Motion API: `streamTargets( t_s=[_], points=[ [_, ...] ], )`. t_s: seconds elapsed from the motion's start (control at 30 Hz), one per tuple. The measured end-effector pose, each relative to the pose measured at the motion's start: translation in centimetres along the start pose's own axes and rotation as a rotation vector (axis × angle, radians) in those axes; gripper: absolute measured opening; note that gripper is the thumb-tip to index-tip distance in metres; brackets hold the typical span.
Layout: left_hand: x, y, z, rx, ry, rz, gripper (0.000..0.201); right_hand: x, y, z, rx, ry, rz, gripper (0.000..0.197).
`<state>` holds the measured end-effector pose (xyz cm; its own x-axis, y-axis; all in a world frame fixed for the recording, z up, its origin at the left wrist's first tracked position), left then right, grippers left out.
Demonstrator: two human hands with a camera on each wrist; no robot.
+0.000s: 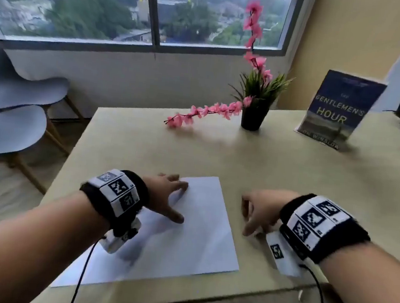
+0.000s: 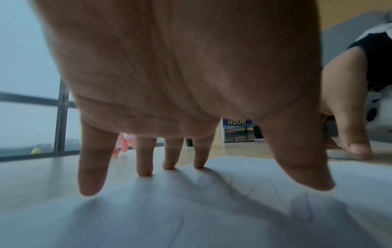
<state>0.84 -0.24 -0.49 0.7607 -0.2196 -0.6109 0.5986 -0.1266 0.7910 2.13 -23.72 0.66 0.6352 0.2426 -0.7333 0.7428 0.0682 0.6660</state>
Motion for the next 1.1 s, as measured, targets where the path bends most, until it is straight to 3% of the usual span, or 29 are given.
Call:
streamTargets(
  t_s=[0.27,0.4,0.53,0.8,1.1],
  points=[
    [-1.8,-1.5,0.4,0.033,0.061,0.011,0.095,-0.4,-0.6,-1.2,0.019,0.068,0.16,0.025],
    [-2.0,-1.8,0.5,-0.008,0.06,0.015,0.092,-1.0,0.2,-2.4,0.119,0.208,0.242,0.016],
    [-1.2,-1.8,0.4,0.003,0.067,0.054,0.096,0.0,0.9,-4.4,0.239,0.338,0.213,0.013],
    [-0.1,-2.3,0.1,0.028,0.043,-0.016,0.101,3.9,2.3,-7.2,-0.048,0.224,0.332,0.019],
    [0.2,-2.4,-0.1,-0.024,0.05,-0.03,0.105,4.7,3.0,-7.4,-0.003,0.141,0.359,0.021]
  ],
)
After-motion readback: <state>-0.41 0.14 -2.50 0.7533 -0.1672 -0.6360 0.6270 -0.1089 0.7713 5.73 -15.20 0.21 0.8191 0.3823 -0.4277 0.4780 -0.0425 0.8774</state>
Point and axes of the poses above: each hand's wrist, its own x-axis towards the middle knuckle, its own y-axis out of the back of the hand, z = x × y, the point moved 1 cm from there along x, towards the middle knuckle, and after that the axes turned 8 degrees about -z, right-handed, at the moved point
